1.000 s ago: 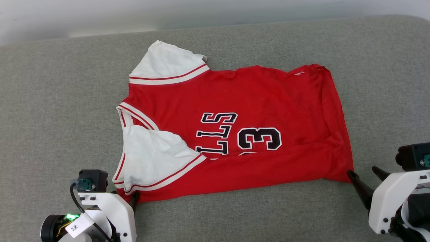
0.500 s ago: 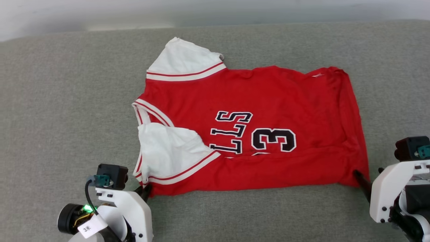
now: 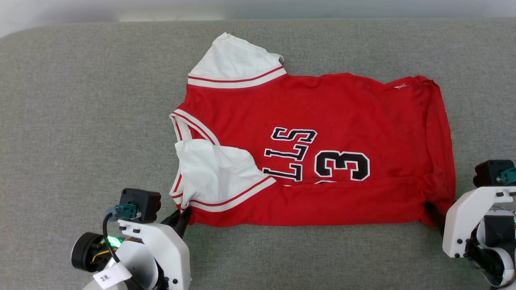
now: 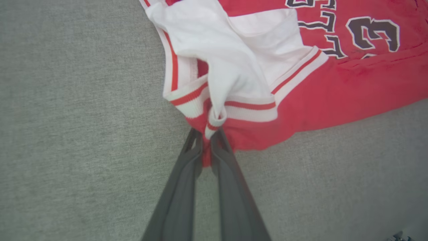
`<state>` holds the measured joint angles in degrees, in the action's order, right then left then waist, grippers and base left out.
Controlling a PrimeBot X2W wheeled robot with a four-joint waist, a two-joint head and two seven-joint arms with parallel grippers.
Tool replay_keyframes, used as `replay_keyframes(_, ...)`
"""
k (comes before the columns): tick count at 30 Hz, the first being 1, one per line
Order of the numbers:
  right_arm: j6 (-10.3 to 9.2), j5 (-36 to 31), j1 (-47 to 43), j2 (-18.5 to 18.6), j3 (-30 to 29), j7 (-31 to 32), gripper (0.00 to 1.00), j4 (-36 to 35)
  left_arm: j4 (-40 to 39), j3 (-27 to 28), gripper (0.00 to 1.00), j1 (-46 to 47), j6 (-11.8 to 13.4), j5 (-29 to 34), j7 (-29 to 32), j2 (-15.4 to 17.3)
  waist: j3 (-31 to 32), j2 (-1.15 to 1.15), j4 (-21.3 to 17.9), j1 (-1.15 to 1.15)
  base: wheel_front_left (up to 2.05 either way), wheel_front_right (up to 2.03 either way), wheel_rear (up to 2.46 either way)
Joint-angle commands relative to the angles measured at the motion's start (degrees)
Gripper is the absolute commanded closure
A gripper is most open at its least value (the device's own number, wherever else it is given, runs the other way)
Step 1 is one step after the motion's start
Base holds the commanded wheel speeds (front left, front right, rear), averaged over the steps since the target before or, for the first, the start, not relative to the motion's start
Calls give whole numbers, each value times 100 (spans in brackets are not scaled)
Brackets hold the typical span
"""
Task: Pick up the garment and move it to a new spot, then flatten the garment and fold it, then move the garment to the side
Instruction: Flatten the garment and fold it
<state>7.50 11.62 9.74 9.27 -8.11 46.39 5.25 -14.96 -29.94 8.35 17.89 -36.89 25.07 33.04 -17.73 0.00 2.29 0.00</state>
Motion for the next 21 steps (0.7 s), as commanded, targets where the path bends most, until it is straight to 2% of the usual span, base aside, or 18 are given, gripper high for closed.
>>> replay_keyframes(1, -2, -3, -75, -44, 80, 80, 0, 268, -21, -14, 100, -27, 28, 25, 13, 25, -16, 0, 4, 0, 0, 0, 0)
replay_keyframes(4, -1, 106, -166, -99, 192, 207, 0, 530, -11, -23, 100, -60, 26, 18, 56, 57, -44, 0, -1, 0, 0, 0, 0)
replay_keyframes(5, -1, 177, -196, -120, 217, 235, 59, 616, -2, -25, 100, -73, 24, -5, 69, 58, -46, 0, -5, 0, 0, 0, 0)
replay_keyframes(6, -1, 209, -205, -109, 234, 216, 100, 677, 12, -30, 100, -84, 18, -22, 75, 61, -46, 0, -6, 0, 0, 0, 0)
replay_keyframes(12, -2, 330, -213, 97, 235, 29, 100, 725, 135, -30, 100, -130, 0, -97, 102, 85, 49, 0, -29, 0, 0, 0, 0)
replay_keyframes(21, -5, 543, -452, 514, 212, 81, 100, -6, 306, -59, 100, -456, -18, -216, 95, 191, 508, 0, -93, 0, 0, 0, 0)
